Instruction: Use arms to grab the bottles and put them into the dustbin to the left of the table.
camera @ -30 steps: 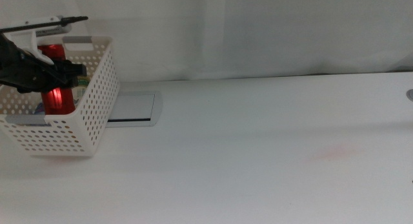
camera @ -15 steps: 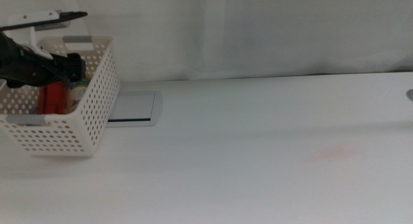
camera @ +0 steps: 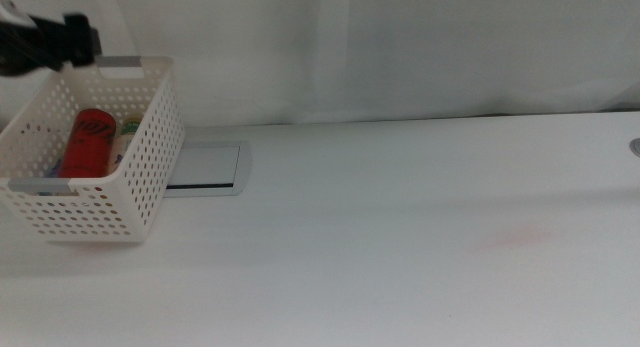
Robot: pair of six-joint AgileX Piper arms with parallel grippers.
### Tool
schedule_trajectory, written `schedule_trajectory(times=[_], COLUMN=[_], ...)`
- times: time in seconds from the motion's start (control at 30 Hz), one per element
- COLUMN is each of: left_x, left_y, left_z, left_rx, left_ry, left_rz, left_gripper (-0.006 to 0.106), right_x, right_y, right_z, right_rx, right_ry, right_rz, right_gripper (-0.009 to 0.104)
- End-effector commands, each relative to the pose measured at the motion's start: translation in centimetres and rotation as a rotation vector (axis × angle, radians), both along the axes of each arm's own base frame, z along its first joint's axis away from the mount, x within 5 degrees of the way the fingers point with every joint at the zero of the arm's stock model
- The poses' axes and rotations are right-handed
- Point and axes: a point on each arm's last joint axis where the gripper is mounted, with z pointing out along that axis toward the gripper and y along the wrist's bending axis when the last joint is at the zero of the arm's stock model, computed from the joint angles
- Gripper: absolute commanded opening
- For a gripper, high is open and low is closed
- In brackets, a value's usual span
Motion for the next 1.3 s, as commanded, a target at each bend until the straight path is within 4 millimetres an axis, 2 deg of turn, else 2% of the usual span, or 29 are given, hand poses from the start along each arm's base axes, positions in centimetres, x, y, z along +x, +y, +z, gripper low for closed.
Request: schedule_trajectory(times=[0.0, 0.17, 0.37, 0.5, 0.6, 0.77, 0.97, 1.1, 1.2, 1.27], left_x=[-1.9, -6.1, -11.5, -16.1, -20.6, -28.0, -34.2, -35.3, -35.0, -34.2], left_y=[-0.3, -1.1, -1.8, -2.4, -3.0, -3.9, -4.6, -4.7, -4.8, -4.8], left_z=[3.1, 7.1, 10.5, 11.8, 11.8, 9.1, 3.9, -1.0, -4.8, -6.9], left_rx=[-0.026, -0.028, -0.002, 0.011, 0.024, 0.096, 0.157, 0.131, 0.063, -0.040], left_ry=[-0.055, -0.070, -0.166, -0.258, -0.339, -0.444, -0.608, -0.656, -0.643, -0.658], left_rz=[0.008, -0.013, -0.029, -0.027, -0.025, -0.044, -0.039, -0.027, -0.024, -0.001], left_gripper=[0.092, 0.092, 0.092, 0.092, 0.092, 0.092, 0.092, 0.092, 0.092, 0.092], right_x=[0.0, 0.0, 0.0, 0.0, 0.0, 0.0, 0.0, 0.0, 0.0, 0.0], right_y=[-0.1, -0.1, -0.1, -0.1, -0.1, -0.1, -0.1, -0.1, -0.1, -0.1], right_z=[-0.1, -0.1, -0.1, -0.1, -0.1, -0.1, -0.1, -0.1, 0.1, 0.2], right_rx=[-0.007, -0.007, -0.007, -0.007, -0.007, -0.007, -0.005, -0.005, -0.004, -0.002], right_ry=[-0.010, -0.010, -0.010, -0.010, -0.010, -0.010, -0.009, -0.011, -0.024, -0.039], right_rz=[-0.006, -0.006, -0.006, -0.006, -0.006, -0.006, -0.006, -0.007, -0.010, -0.014], right_gripper=[0.103, 0.103, 0.103, 0.103, 0.103, 0.103, 0.103, 0.103, 0.103, 0.103])
